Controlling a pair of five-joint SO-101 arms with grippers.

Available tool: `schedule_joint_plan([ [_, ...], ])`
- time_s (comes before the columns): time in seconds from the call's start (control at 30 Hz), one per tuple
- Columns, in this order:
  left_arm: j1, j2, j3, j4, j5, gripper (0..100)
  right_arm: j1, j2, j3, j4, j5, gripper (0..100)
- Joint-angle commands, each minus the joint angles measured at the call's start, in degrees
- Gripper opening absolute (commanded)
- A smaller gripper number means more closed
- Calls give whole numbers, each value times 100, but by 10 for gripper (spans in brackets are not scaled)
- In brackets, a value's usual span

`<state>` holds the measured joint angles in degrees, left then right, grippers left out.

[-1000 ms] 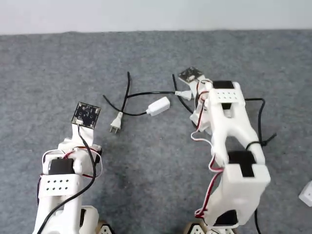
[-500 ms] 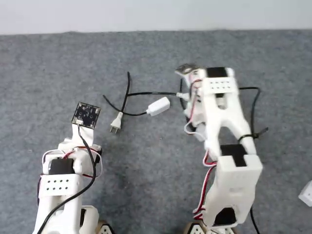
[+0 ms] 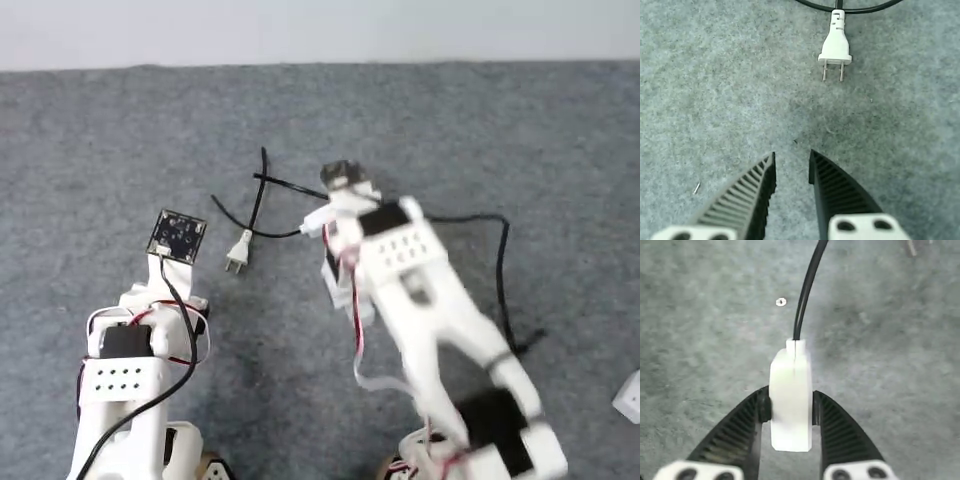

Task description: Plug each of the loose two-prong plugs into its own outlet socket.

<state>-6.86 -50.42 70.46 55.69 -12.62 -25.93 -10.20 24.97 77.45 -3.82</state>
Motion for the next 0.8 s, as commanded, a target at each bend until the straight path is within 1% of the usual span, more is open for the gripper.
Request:
schedule_joint_plan([
  [0.0,0,-26,-66,-114,-105,109,-180,-1103,1090,-804,-26,9],
  [0.2,0,-26,-66,-114,-123,109,22,-1051,1943,-1200,484,15],
  [0.27,9,-26,-66,-114,-123,109,242,-840,2075,-1349,536,43],
  [0.4,18,-18,-66,-114,-123,109,549,-400,2101,-1473,554,131],
  [0.5,26,-9,-66,-114,-123,109,549,-330,1837,-1262,554,168],
  [0.63,35,0,-66,-114,-123,109,549,-541,1292,-620,554,169],
  [0.77,35,0,-57,-114,-132,109,541,-998,958,-207,554,169],
])
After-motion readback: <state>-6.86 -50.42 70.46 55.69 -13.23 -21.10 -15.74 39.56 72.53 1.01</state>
